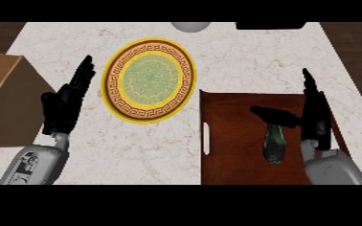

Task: Pick the eggplant from the tray and place it in the plate

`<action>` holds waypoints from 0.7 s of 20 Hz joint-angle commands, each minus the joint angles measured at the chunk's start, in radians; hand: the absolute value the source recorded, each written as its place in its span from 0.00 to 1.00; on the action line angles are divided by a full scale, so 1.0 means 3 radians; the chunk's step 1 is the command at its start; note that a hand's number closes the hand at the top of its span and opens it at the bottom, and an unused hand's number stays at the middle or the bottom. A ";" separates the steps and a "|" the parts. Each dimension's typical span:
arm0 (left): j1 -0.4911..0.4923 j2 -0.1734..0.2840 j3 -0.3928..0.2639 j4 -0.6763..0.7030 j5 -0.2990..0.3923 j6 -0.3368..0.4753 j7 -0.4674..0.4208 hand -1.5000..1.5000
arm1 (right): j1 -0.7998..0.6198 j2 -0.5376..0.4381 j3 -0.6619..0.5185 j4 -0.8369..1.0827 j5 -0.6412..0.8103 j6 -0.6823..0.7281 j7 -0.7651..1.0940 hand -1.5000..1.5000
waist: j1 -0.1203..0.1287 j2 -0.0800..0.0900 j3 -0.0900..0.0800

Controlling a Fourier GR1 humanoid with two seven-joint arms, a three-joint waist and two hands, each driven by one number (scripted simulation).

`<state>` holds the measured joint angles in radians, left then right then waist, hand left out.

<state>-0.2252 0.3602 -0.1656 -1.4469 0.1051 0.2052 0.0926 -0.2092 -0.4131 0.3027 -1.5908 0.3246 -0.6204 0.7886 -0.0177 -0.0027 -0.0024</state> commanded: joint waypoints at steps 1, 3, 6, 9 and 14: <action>0.0013 0.0017 0.0043 0.0010 -0.0041 -0.0004 -0.0036 0.50 | -0.0014 -0.0509 -0.0104 -0.0308 -0.0056 0.0640 0.0661 0.00 | 0.0013 -0.0008 0.0000; -0.0025 0.0008 0.0008 -0.0076 -0.0053 0.0012 0.0104 0.50 | -0.0023 -0.0672 -0.0143 -0.0385 -0.0376 0.1058 0.0831 0.00 | 0.0014 -0.0009 0.0003; -0.0089 -0.0012 0.0052 0.0058 -0.0014 -0.0038 0.0038 0.50 | -0.0235 -0.0814 -0.0180 -0.0395 -0.0766 0.1566 0.1269 0.00 | 0.0035 0.0005 0.0000; -0.0088 -0.0083 0.0031 0.0113 -0.0057 -0.0018 -0.0008 0.50 | -0.0285 -0.0962 -0.0345 -0.0452 -0.1097 0.1828 0.1504 0.00 | 0.0028 0.0006 0.0003; -0.0140 -0.0023 0.0090 0.0032 -0.0012 -0.0145 0.0061 0.50 | -0.0391 -0.1001 -0.0327 -0.0258 -0.1369 0.1984 0.1673 0.00 | 0.0080 0.0010 0.0005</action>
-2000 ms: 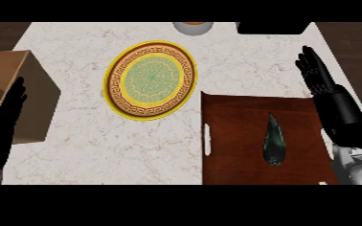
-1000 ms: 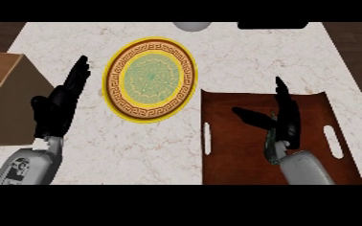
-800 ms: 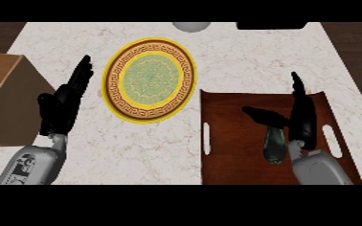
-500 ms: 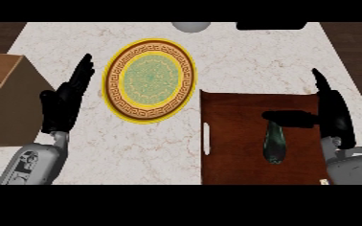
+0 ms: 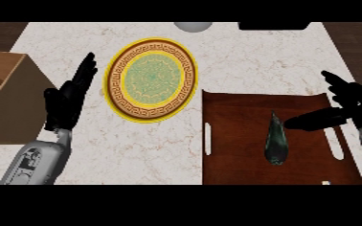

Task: Pick the eggplant from the tray and place it in the plate

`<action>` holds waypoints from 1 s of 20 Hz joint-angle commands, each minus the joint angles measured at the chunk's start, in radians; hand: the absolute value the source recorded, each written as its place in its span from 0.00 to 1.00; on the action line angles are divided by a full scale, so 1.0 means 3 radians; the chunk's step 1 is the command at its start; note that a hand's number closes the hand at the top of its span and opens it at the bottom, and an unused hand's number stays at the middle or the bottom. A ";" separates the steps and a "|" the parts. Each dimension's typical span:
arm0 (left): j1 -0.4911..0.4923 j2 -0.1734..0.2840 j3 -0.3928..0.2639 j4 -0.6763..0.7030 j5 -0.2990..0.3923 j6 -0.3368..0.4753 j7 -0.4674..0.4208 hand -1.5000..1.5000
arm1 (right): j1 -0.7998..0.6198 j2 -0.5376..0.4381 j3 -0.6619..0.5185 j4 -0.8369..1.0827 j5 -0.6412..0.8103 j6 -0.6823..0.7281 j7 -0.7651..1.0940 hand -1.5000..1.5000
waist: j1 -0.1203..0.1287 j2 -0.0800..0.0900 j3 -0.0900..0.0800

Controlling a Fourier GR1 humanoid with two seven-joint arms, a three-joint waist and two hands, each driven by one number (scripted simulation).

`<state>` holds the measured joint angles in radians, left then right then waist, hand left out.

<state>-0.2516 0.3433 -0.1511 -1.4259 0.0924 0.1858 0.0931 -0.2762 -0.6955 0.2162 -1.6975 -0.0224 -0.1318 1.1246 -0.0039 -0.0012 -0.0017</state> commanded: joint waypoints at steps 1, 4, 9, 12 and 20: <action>-0.0021 -0.0024 0.0004 -0.0018 -0.0036 -0.0014 0.0069 0.50 | 0.0109 0.0000 0.0029 0.0144 -0.0173 0.0304 0.0270 0.00 | 0.0012 0.0005 0.0005; -0.0152 -0.0057 0.0048 0.0192 -0.0117 -0.0020 -0.0023 0.50 | -0.0063 0.0041 0.0049 0.0096 -0.0239 0.0346 0.0507 0.00 | 0.0000 0.0008 0.0003; 0.0035 -0.0194 0.0002 0.0129 -0.0212 0.0009 -0.0153 0.50 | -0.0116 0.0266 0.0131 0.0495 -0.0166 0.0379 0.0260 0.00 | 0.0031 0.0009 0.0004; -0.0119 -0.0103 0.0130 0.0182 -0.0093 -0.0153 -0.0076 0.50 | 0.0054 0.0182 0.0192 0.0601 -0.0220 0.0600 0.0116 0.00 | 0.0019 0.0010 0.0005; -0.0080 -0.0154 0.0253 0.0068 -0.0133 -0.0226 0.0072 0.50 | 0.0133 0.0479 0.0171 0.0881 -0.0090 0.0646 -0.0048 0.00 | 0.0013 0.0003 0.0005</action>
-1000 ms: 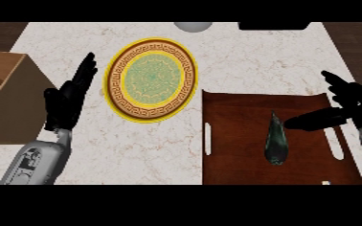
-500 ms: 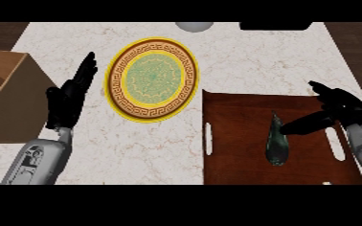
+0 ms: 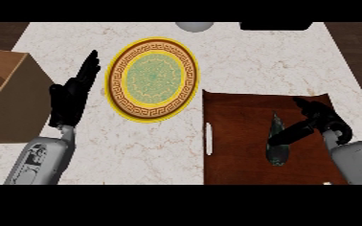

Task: Pick the eggplant from the tray and place it in the plate

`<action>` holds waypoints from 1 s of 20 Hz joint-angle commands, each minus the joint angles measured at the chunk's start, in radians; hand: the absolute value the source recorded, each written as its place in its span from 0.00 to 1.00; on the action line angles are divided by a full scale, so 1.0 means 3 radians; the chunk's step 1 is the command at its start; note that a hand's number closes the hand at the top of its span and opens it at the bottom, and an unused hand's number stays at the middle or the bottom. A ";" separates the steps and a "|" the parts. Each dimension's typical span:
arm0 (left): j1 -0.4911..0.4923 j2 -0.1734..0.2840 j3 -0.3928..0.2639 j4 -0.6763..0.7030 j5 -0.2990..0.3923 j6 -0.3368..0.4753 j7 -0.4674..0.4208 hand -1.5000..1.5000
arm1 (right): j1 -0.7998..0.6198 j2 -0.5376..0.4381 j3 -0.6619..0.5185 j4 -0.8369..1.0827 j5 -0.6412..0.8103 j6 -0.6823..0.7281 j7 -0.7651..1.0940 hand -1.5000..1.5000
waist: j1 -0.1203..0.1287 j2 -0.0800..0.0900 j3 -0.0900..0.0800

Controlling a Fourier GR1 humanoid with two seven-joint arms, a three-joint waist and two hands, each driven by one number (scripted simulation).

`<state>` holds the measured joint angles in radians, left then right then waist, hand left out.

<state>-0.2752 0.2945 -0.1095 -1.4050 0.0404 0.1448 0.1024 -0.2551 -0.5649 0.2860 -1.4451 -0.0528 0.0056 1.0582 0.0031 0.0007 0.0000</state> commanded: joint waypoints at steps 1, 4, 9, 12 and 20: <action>-0.0030 -0.0084 0.0028 -0.0048 -0.0111 0.0016 0.0046 0.50 | -0.0055 0.0172 -0.0021 0.0122 0.0094 0.0188 0.0192 0.00 | -0.0005 -0.0002 0.0000; 0.0098 -0.0129 0.0060 0.0089 -0.0112 -0.0041 -0.0164 0.50 | 0.0037 0.0119 -0.0039 -0.0128 0.0048 0.0267 0.0432 0.00 | -0.0017 -0.0005 -0.0002; 0.0045 -0.0204 0.0070 0.0071 -0.0213 -0.0057 -0.0084 0.50 | 0.0203 0.0492 0.0043 0.0282 0.0384 0.0069 -0.0001 0.00 | -0.0013 -0.0002 0.0000; 0.0059 -0.0081 0.0228 0.0089 -0.0124 -0.0210 -0.0105 0.50 | 0.0336 0.0288 -0.0103 0.0167 0.0294 0.0329 -0.0012 0.00 | -0.0020 -0.0004 -0.0001; 0.0091 -0.0181 0.0197 -0.0028 -0.0238 -0.0233 -0.0085 0.50 | 0.0308 0.0434 -0.0166 0.0309 0.0774 0.0152 -0.0282 1.00 | -0.0018 -0.0004 -0.0001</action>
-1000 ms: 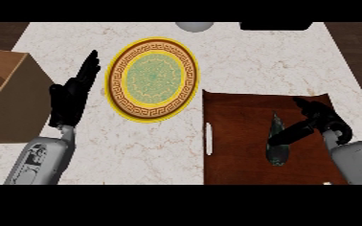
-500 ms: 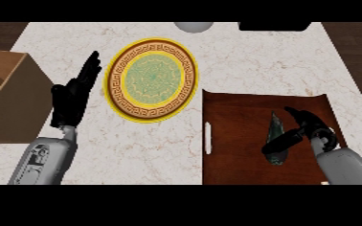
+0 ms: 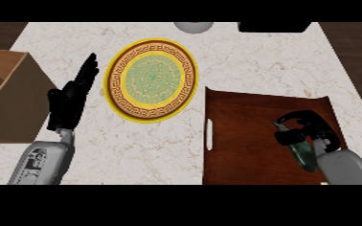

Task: Pick the eggplant from the tray and place it in the plate

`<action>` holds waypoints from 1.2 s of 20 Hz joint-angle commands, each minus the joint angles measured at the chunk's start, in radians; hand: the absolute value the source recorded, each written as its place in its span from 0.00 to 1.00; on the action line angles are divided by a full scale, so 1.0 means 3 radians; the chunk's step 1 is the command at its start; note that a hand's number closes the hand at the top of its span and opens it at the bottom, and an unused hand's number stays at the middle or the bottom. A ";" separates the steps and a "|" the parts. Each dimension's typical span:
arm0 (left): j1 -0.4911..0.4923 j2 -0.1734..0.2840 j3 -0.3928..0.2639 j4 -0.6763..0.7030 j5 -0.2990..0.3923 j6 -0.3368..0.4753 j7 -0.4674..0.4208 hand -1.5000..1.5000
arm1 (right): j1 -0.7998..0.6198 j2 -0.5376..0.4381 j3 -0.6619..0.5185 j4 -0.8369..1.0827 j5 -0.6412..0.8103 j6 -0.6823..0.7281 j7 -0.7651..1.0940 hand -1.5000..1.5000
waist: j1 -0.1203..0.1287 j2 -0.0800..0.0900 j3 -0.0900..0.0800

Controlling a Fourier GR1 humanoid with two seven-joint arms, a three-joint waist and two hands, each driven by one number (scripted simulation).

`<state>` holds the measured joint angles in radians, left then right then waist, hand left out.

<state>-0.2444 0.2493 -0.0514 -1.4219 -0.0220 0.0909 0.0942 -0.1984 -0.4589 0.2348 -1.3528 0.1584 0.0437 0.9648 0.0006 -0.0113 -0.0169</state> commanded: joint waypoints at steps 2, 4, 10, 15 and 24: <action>-0.0027 0.0066 0.0103 -0.0064 0.0027 -0.0102 0.0091 0.50 | 0.0224 0.0149 0.0042 0.0023 0.0161 -0.0052 -0.0166 1.00 | -0.0004 0.0035 0.0057; 0.0021 -0.0030 0.0091 -0.0005 -0.0005 -0.0071 0.0001 0.50 | 0.0051 0.0147 -0.0104 0.0253 0.0246 -0.0074 -0.0283 1.00 | 0.0005 0.0038 0.0057; -0.0035 -0.0164 -0.0024 0.0065 -0.0119 0.0043 -0.0048 0.50 | 0.0061 0.0115 0.0849 -0.0694 0.1401 -0.0315 0.0094 1.00 | -0.0010 0.0015 0.0047; 0.0069 -0.0023 0.0072 -0.0067 -0.0054 -0.0057 -0.0003 0.50 | 0.0064 0.0244 0.1231 -0.1037 0.2339 -0.0725 0.0297 1.00 | 0.0006 0.0010 0.0053; -0.0075 -0.0064 0.0130 0.0195 -0.0072 -0.0063 -0.0091 0.50 | -0.0448 0.0351 0.1265 -0.1898 0.3166 -0.0643 0.0253 1.00 | -0.0020 0.0031 0.0053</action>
<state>-0.2635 0.2379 -0.0181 -1.4021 -0.0369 0.0723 0.1013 -0.2788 -0.3937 0.5849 -1.8408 1.0177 -0.1542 1.0108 -0.0071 -0.0062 -0.0014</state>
